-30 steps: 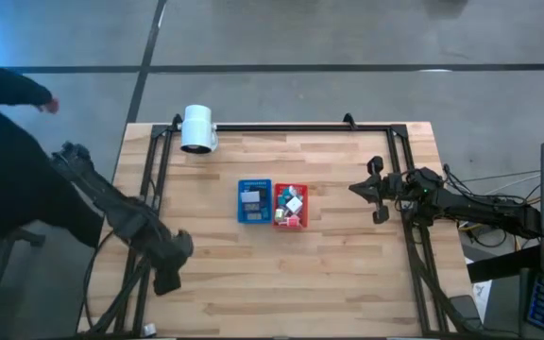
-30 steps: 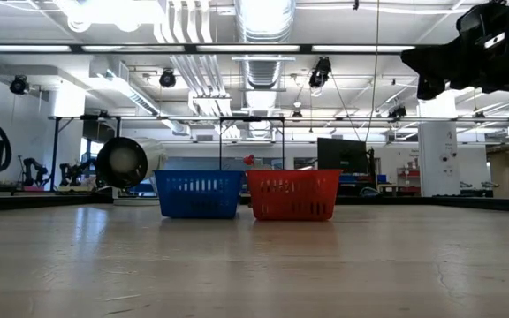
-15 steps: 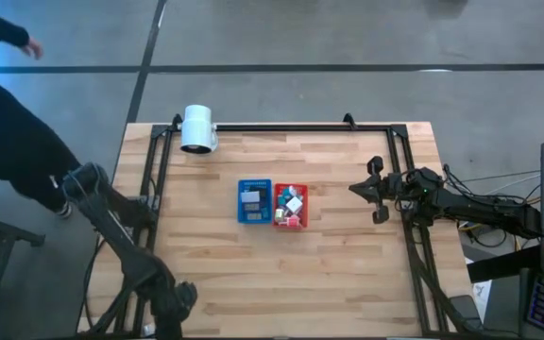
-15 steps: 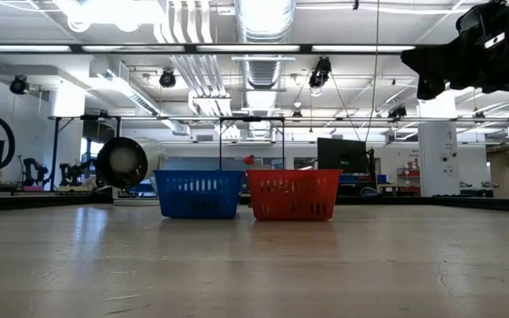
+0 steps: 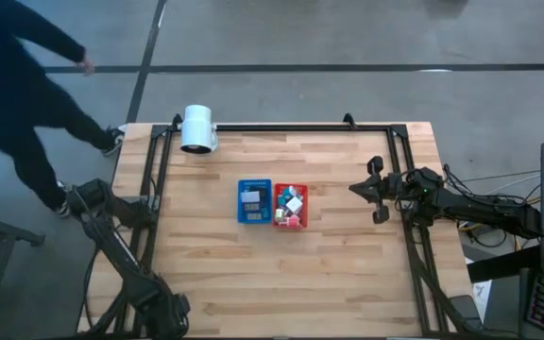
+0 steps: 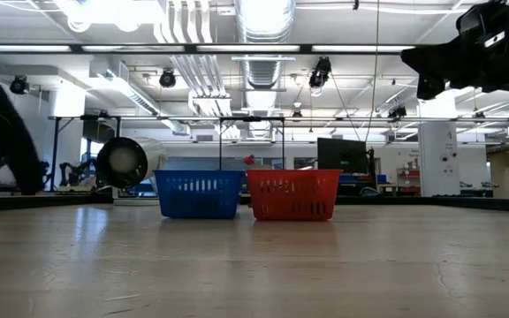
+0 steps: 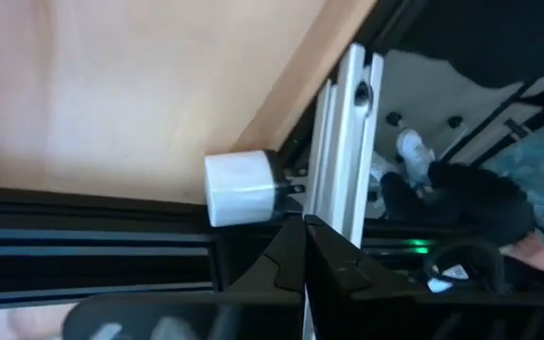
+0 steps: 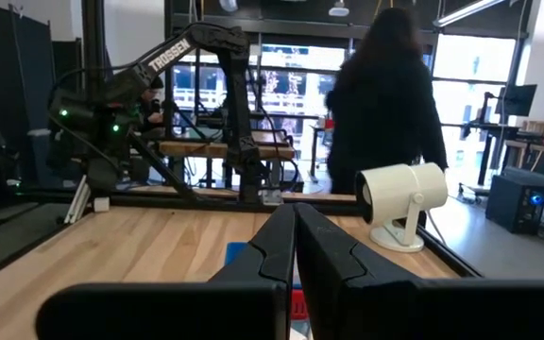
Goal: Pick & Place Office items
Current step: Put the white charger adapter into the red bin
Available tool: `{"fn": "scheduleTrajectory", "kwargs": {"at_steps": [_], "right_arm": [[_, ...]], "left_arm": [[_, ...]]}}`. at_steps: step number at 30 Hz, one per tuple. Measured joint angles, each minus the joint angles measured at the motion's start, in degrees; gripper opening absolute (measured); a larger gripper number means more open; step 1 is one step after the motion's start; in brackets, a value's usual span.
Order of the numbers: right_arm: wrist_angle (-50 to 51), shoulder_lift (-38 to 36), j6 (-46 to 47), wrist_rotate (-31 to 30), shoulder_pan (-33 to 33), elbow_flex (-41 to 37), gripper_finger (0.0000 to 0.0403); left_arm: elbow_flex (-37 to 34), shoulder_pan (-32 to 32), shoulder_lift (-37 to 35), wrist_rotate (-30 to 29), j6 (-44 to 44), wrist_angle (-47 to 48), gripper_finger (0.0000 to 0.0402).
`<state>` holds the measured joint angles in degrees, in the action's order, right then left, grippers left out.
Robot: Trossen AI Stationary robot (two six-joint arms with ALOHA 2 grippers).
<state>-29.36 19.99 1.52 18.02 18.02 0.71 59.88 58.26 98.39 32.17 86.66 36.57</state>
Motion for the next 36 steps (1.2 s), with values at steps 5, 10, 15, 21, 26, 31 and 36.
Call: {"fn": "scheduleTrajectory", "kwargs": {"at_steps": [5, 10, 15, 21, 26, 31, 36], "right_arm": [[0.0, 0.0, 1.2, 0.0, 0.0, 0.0, 0.0008], [0.0, 0.0, 1.4, 0.1, 0.0, 0.0, 0.0008], [0.0, 0.0, 1.5, 0.1, 0.0, 0.0, 0.0008], [0.1, 0.0, 1.5, 0.1, 0.0, 0.0, 0.0008], [0.3, 0.0, 1.7, 0.1, 0.0, 0.0, 0.0008], [0.3, 0.1, 1.9, 0.1, 0.0, 0.0, 0.0008], [0.3, 0.1, 1.9, 0.1, 0.0, 0.0, 0.0008]], "left_arm": [[-0.1, 0.4, 1.6, 2.8, -0.3, -0.2, 0.0002], [-0.1, 0.7, 2.4, 4.6, 0.1, -0.2, 0.0002], [-0.2, 1.5, 4.8, 7.0, -0.9, -0.3, 0.0001], [-1.2, 1.7, 6.5, 8.7, -1.8, -1.3, 0.0001], [-2.4, 1.8, 7.3, 6.2, -1.9, -5.3, 0.0001], [-3.1, 1.5, 7.2, 0.6, -2.4, -5.9, 0.0001], [-4.7, 0.4, 7.0, -0.8, -3.1, -6.6, 0.0001]]}}
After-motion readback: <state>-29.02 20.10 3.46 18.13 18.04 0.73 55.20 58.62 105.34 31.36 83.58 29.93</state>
